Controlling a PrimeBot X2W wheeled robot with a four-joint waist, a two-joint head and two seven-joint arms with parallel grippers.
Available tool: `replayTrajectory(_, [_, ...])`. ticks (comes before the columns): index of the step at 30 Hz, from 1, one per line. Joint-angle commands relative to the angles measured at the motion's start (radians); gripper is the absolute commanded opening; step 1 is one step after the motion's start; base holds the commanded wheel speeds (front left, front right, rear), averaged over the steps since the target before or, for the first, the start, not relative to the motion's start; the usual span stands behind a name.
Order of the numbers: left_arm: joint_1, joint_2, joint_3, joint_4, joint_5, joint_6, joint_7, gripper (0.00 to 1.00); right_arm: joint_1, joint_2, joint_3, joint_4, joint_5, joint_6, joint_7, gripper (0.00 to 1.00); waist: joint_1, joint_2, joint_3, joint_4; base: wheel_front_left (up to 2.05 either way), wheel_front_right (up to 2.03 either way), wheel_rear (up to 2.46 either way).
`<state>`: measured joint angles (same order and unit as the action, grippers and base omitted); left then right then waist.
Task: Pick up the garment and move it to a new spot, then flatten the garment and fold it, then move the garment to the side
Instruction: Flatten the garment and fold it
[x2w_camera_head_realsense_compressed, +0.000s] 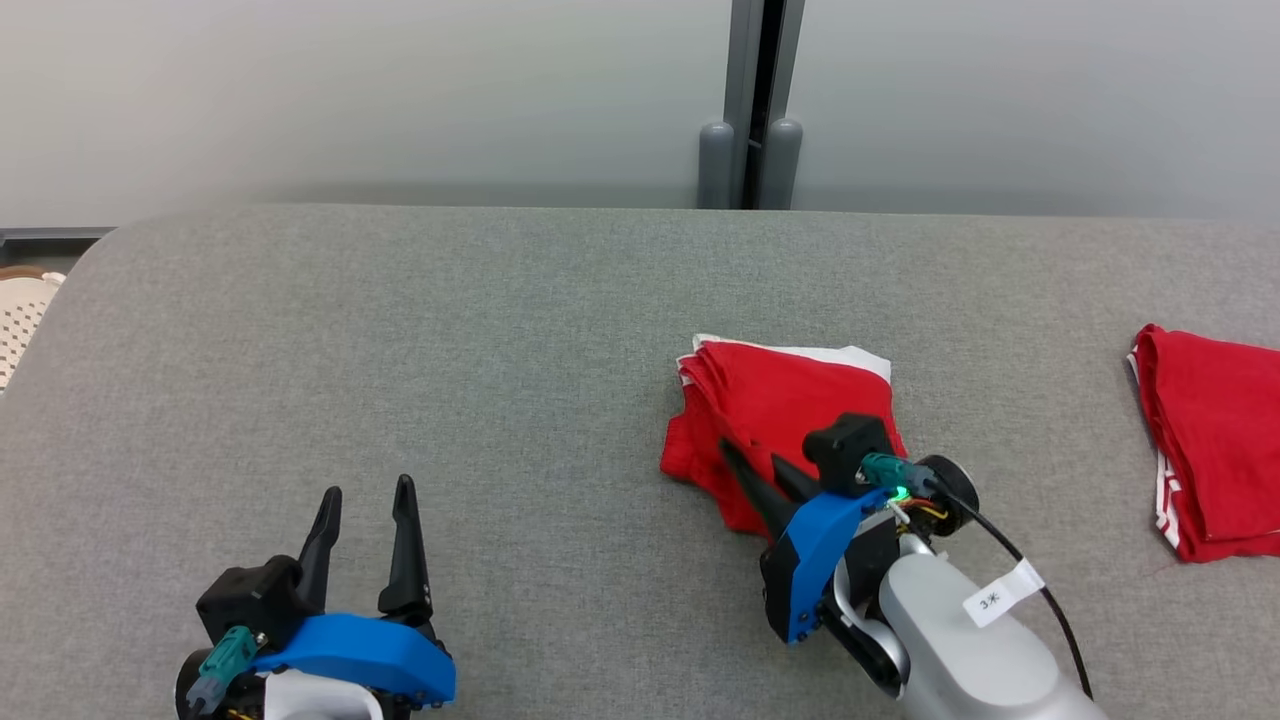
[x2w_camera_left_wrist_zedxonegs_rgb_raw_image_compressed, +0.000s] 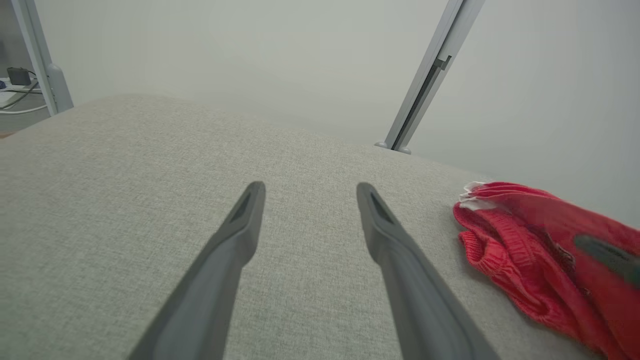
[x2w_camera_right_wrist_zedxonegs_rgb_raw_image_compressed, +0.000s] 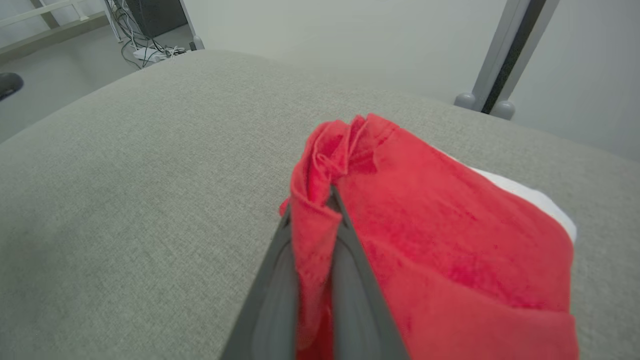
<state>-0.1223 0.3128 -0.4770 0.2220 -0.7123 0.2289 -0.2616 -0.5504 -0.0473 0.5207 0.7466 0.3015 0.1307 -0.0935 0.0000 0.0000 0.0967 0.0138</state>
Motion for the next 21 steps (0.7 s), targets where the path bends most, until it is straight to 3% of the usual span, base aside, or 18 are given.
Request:
replayTrajectory(1, [0.006, 0.0, 0.004, 0.003, 0.004, -0.001, -0.005, 1.0, 0.004, -0.006, 0.004, 0.002, 0.003, 0.0, -0.002, 0.0, 0.0, 0.0, 0.0, 0.001, 0.0, 0.0, 0.0])
replayTrajectory(5, [0.01, -0.004, 0.017, 0.005, 0.011, -0.006, -0.005, 1.0, 0.013, -0.006, 0.028, 0.015, 0.008, 0.0, -0.01, 0.01, 0.0, 0.0, 0.002, -0.002, 0.0, 0.0, 0.0])
replayTrajectory(7, [0.01, -0.006, 0.022, 0.005, 0.012, -0.008, -0.005, 1.0, 0.01, -0.005, 0.045, 0.011, 0.015, 0.0, -0.018, 0.15, 0.0, 0.0, 0.003, -0.007, 0.0, 0.0, 0.0])
replayTrajectory(8, [0.009, -0.007, 0.023, 0.006, 0.014, -0.008, -0.005, 1.0, 0.008, -0.004, 0.058, 0.005, 0.018, 0.0, -0.026, 0.35, 0.0, 0.0, 0.005, -0.01, 0.0, 0.0, 0.0])
replayTrajectory(9, [0.008, -0.008, 0.024, 0.007, 0.016, -0.008, -0.005, 1.0, 0.006, -0.004, 0.071, -0.002, 0.024, 0.0, -0.036, 1.0, 0.0, 0.0, 0.006, -0.013, 0.0, 0.0, 0.0])
replayTrajectory(16, [-0.002, -0.02, 0.016, 0.014, 0.026, -0.017, -0.005, 1.0, 0.023, -0.005, 0.135, -0.023, 0.075, 0.0, -0.089, 1.0, 0.0, 0.0, 0.004, -0.03, 0.0, 0.0, 0.0])
replayTrajectory(21, [0.005, -0.026, 0.018, 0.011, 0.036, -0.024, -0.005, 1.0, 0.051, -0.005, 0.057, 0.0, 0.042, 0.0, -0.137, 1.0, 0.0, 0.0, -0.004, -0.037, 0.0, 0.0, 0.0])
